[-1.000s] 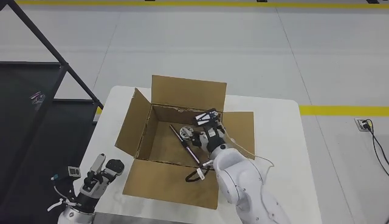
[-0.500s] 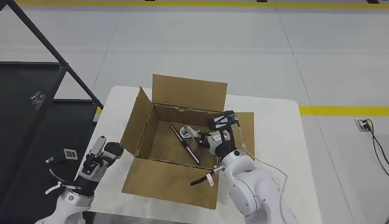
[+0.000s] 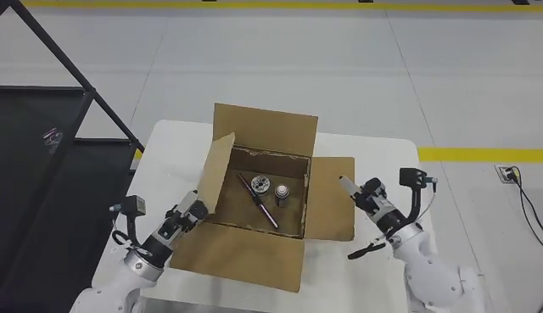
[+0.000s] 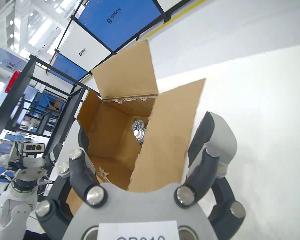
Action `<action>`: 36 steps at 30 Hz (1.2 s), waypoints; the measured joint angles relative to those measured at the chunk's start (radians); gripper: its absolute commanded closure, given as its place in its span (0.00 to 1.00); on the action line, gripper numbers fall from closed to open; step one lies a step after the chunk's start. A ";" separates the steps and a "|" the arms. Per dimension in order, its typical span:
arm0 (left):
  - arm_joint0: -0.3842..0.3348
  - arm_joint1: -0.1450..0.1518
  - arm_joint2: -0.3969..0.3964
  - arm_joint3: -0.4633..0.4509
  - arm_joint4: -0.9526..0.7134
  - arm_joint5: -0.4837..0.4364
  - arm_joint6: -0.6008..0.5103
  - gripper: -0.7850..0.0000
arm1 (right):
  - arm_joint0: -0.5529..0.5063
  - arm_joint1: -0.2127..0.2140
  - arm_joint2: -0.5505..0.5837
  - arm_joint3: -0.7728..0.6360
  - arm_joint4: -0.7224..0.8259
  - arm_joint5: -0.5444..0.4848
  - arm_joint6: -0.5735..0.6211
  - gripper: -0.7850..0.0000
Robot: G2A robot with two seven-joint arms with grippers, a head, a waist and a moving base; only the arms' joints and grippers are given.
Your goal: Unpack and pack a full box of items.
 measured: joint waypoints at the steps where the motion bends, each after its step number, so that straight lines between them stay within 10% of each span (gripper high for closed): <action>1: -0.008 0.000 0.007 0.007 0.008 0.011 -0.004 0.00 | 0.008 0.004 0.028 0.033 0.041 -0.013 0.012 0.00; 22: -0.073 -0.002 0.075 0.101 0.047 0.061 -0.001 0.00 | 0.258 0.067 -0.022 0.297 0.534 -0.398 0.445 0.00; 36: -0.108 -0.012 0.101 0.135 0.033 0.135 0.101 0.00 | 0.485 0.044 -0.360 0.465 0.299 -0.248 0.247 0.00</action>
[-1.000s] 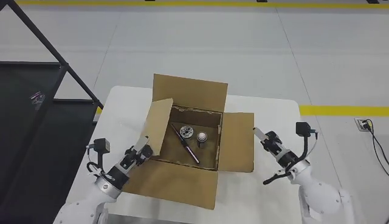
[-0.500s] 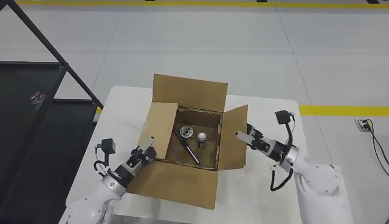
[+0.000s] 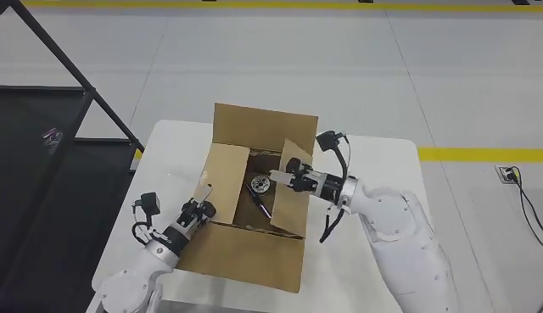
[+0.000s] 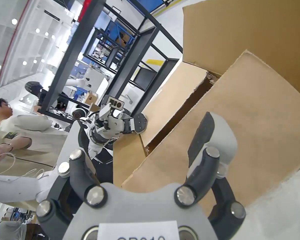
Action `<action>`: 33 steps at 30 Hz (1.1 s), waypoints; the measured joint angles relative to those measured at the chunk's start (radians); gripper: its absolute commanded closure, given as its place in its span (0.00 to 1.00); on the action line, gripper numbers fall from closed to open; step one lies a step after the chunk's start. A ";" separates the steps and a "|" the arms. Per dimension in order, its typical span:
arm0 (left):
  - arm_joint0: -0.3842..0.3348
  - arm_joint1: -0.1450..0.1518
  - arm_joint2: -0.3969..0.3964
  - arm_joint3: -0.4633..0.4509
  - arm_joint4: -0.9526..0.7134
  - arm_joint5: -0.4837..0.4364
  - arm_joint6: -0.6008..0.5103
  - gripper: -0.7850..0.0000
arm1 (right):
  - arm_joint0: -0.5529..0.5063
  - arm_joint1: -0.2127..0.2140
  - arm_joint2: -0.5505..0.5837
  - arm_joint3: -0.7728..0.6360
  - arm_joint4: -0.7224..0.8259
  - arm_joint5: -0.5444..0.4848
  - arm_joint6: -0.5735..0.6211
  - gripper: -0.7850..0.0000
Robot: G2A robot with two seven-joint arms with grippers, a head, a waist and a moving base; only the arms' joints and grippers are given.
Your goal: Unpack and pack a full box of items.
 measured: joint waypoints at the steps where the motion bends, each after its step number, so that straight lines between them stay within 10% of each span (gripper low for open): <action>1: -0.004 -0.001 0.003 0.003 -0.004 0.013 0.013 0.00 | 0.013 -0.002 -0.023 0.021 -0.023 -0.006 -0.018 0.00; 24: -0.027 -0.012 0.013 0.023 -0.046 0.029 0.061 0.00 | 0.110 -0.020 -0.196 0.173 -0.229 0.156 -0.150 0.00; 33: 0.099 0.008 -0.191 -0.091 -0.177 -0.031 -0.080 0.00 | 0.055 -0.009 -0.161 0.077 -0.237 0.107 -0.258 0.00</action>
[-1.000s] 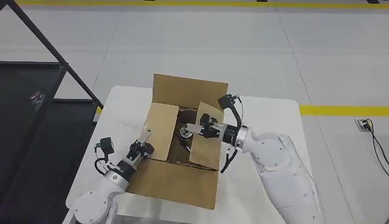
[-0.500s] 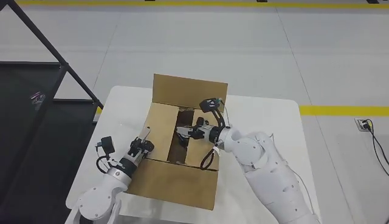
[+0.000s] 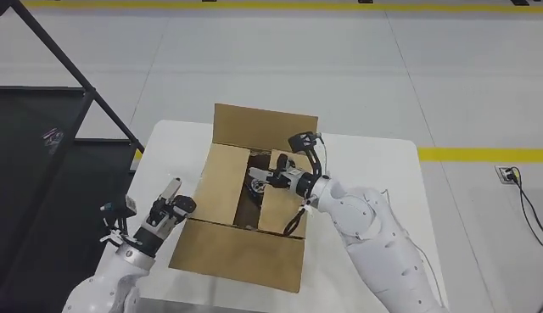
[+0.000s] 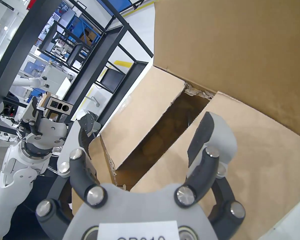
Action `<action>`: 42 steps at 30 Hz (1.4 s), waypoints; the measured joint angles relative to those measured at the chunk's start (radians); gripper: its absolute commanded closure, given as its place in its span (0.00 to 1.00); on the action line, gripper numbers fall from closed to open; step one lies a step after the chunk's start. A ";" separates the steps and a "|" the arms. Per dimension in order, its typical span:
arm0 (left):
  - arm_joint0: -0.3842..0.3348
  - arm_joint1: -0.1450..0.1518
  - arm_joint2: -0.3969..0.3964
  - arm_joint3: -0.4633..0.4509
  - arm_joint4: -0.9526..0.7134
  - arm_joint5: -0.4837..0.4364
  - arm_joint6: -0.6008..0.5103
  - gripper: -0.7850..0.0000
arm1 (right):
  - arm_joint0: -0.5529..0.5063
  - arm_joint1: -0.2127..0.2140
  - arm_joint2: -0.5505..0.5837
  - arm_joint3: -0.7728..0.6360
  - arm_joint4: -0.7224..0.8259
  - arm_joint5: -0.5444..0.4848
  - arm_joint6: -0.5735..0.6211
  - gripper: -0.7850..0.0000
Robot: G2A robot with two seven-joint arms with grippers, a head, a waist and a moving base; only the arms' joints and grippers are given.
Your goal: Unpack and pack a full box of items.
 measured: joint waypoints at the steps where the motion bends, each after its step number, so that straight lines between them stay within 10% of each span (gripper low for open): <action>1: 0.022 0.004 -0.038 -0.003 -0.013 -0.005 -0.023 0.00 | 0.001 0.000 0.000 0.002 0.000 0.000 0.001 0.00; 10: 0.122 0.036 -0.223 0.119 0.000 0.079 -0.294 0.00 | -0.036 -0.002 0.021 -0.022 0.000 0.053 -0.135 0.00; 25: 0.147 0.060 -0.173 0.163 -0.141 0.130 -0.718 0.00 | 0.007 -0.026 0.138 0.204 0.185 0.146 -0.650 0.00; 42: 0.138 0.051 -0.130 0.041 -0.386 0.098 -0.588 0.00 | 0.298 -0.060 0.104 0.723 0.413 -0.290 -0.410 0.00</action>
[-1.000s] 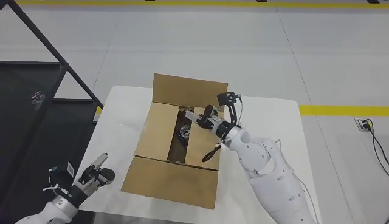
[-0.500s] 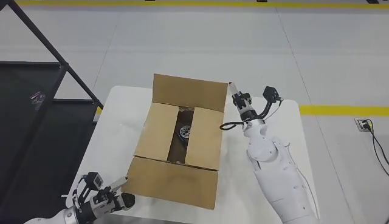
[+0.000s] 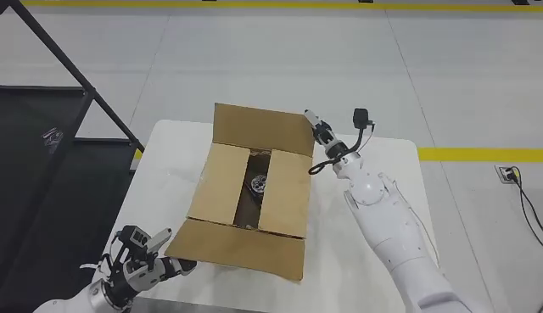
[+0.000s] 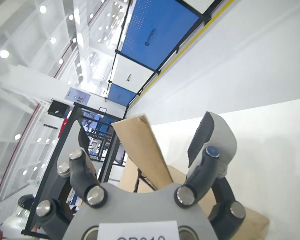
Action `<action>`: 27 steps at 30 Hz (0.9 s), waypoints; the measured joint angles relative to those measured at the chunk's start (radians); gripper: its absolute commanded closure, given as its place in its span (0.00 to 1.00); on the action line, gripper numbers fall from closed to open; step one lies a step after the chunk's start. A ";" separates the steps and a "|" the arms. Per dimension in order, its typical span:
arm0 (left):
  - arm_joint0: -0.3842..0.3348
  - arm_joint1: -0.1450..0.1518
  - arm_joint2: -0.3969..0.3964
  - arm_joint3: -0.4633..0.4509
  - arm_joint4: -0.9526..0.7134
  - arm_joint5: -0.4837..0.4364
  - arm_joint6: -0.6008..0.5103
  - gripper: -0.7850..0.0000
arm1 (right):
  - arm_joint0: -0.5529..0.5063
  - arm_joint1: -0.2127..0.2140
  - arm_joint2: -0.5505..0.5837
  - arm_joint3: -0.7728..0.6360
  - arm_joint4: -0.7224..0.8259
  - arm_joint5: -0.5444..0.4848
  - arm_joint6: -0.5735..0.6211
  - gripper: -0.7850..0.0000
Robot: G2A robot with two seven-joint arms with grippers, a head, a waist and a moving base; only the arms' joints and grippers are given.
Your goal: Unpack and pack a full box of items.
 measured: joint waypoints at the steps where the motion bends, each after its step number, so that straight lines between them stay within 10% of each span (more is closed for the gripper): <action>1: -0.001 -0.002 0.004 -0.011 -0.004 -0.009 0.031 0.00 | 0.004 0.003 0.007 0.012 0.014 -0.045 0.022 0.00; 14: -0.053 -0.022 0.124 -0.085 0.020 -0.086 0.329 0.00 | -0.088 0.059 0.074 -0.158 0.080 -0.279 0.296 0.00; 27: -0.153 -0.040 0.282 -0.062 0.268 -0.166 0.588 0.00 | -0.271 0.100 0.081 -0.653 0.004 0.105 0.484 0.00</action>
